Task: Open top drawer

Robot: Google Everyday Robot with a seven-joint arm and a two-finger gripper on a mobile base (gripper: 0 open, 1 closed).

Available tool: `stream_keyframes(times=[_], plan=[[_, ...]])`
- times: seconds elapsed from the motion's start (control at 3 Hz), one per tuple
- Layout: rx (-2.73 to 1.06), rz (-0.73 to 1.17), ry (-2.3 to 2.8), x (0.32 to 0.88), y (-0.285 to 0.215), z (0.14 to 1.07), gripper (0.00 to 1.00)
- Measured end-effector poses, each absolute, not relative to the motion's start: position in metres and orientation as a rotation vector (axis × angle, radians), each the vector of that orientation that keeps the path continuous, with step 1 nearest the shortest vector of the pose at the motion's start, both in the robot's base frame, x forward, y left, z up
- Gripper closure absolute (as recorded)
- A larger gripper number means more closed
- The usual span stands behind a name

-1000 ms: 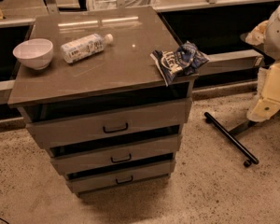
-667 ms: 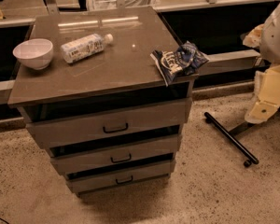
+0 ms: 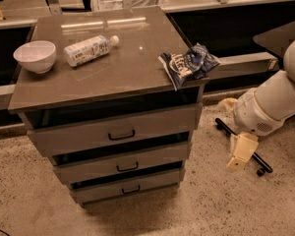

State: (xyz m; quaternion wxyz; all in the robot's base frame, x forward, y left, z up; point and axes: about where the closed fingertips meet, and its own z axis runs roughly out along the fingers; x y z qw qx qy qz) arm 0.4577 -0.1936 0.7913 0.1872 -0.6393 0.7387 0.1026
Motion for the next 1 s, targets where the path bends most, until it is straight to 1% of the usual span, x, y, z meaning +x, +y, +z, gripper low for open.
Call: stream_keyframes(times=[0.33,0.67,1.0], plan=[[-1.873,0.306,1.947,0.464,-0.181,0.767,0.00],[-1.897,0.300,1.914,0.465,-0.179,0.765,0.00],[-1.859,0.270,1.884,0.480,-0.177,0.756,0.00]])
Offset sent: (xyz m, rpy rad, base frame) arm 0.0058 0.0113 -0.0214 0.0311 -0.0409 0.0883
